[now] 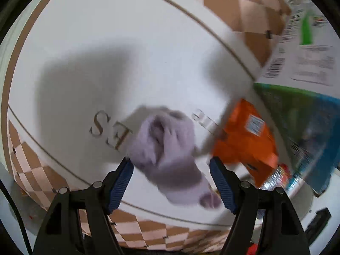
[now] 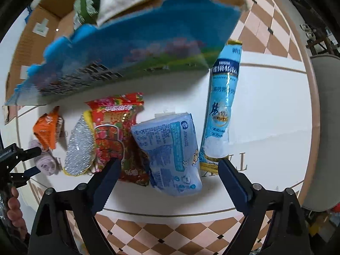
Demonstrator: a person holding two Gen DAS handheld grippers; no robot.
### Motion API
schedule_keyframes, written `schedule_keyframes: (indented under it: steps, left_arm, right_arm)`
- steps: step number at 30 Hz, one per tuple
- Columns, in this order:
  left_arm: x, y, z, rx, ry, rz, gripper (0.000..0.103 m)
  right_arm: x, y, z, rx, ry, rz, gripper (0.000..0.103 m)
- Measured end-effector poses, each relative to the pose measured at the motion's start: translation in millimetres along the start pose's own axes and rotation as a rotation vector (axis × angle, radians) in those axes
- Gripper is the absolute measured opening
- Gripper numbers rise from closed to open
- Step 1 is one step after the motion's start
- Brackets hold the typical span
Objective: Organize soft objects
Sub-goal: 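Grasp the lavender plush with left tool while right tool grasps the wipes pack, then carry plush and wipes pack into the box and open both tools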
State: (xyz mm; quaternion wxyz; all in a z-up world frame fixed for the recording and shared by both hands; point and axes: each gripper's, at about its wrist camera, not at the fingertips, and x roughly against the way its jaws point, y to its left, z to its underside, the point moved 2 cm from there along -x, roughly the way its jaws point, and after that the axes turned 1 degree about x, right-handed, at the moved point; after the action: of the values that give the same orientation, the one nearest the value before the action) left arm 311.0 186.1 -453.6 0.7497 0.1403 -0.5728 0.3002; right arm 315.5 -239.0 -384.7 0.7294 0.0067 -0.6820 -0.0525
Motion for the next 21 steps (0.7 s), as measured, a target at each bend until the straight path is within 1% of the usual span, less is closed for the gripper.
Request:
schedule_keyframes:
  steps: [1,2,3,4,6,8,9,10,11,12,14,15,16,17,18,19,20,21]
  left_arm:
    - [-3.7,-1.2,-0.6,-0.017,0.001,-0.029,0.059]
    - [-1.9,-6.3,1.0,-0.053,-0.021,-0.057,0.046]
    - [-0.7,-11.7,3.3,-0.1,-0.034,-0.084,0.042]
    - [0.1,-18.2,7.0,-0.161,-0.049,-0.131,0.042]
    - [-0.6,-32.6,20.8,-0.315,-0.098,-0.254,0.042]
    - [-9.0,-42.5,34.0,-0.429,-0.116,-0.345,0.043]
    - [-13.2,-45.0,38.0,-0.456,-0.117,-0.365,0.044]
    - [-16.9,-47.1,42.2,-0.472,-0.125,-0.38,0.045]
    - [-17.3,-50.1,45.6,-0.479,-0.153,-0.392,0.045]
    - [-18.7,-53.6,48.0,-0.482,-0.159,-0.402,0.044]
    - [-21.4,-59.3,54.2,-0.471,-0.169,-0.405,0.043]
    - [-22.1,-60.0,55.7,-0.464,-0.173,-0.396,0.042]
    - [-22.9,-60.4,59.0,-0.46,-0.177,-0.391,0.041]
    - [-24.0,-61.7,62.4,-0.462,-0.184,-0.38,0.037]
    - [-23.1,-59.8,62.1,-0.468,-0.19,-0.373,0.036]
    - [-24.8,-60.9,67.7,-0.477,-0.201,-0.376,0.034]
    - [-23.8,-54.5,68.9,-0.481,-0.209,-0.376,0.032]
    - [-24.5,-55.3,77.5,-0.483,-0.215,-0.374,0.032]
  right_arm:
    - [-3.2,-0.3,0.6,-0.002,0.007,-0.001,0.092]
    - [-6.3,1.8,-0.9,0.0,0.011,0.006,0.092]
    - [-8.0,1.3,-0.8,0.001,0.013,0.014,0.092]
    - [-9.4,0.0,-1.2,0.0,0.015,0.019,0.091]
    - [-14.0,-2.2,-4.2,-0.004,0.025,0.026,0.091]
    - [-19.1,-4.5,-4.7,-0.005,0.036,0.034,0.087]
    - [-21.9,-4.8,-4.6,-0.002,0.043,0.039,0.086]
    - [-25.3,-3.8,-5.4,0.001,0.052,0.043,0.086]
    - [-29.8,-4.2,-3.9,0.002,0.062,0.04,0.085]
    - [-33.5,-2.9,-2.4,0.004,0.068,0.043,0.084]
    - [-41.4,-1.7,1.1,0.012,0.085,0.046,0.078]
    - [-44.5,-0.8,2.7,0.011,0.09,0.042,0.069]
    - [-47.6,0.4,3.4,0.013,0.096,0.046,0.065]
    - [-49.0,0.3,3.3,0.018,0.093,0.059,0.063]
    - [-48.2,0.2,5.2,0.022,0.085,0.068,0.057]
    - [-47.2,-0.2,7.4,0.026,0.078,0.071,0.05]
    - [-46.4,0.2,12.9,0.036,0.074,0.077,0.047]
    - [-45.2,0.7,17.7,0.042,0.075,0.081,0.043]
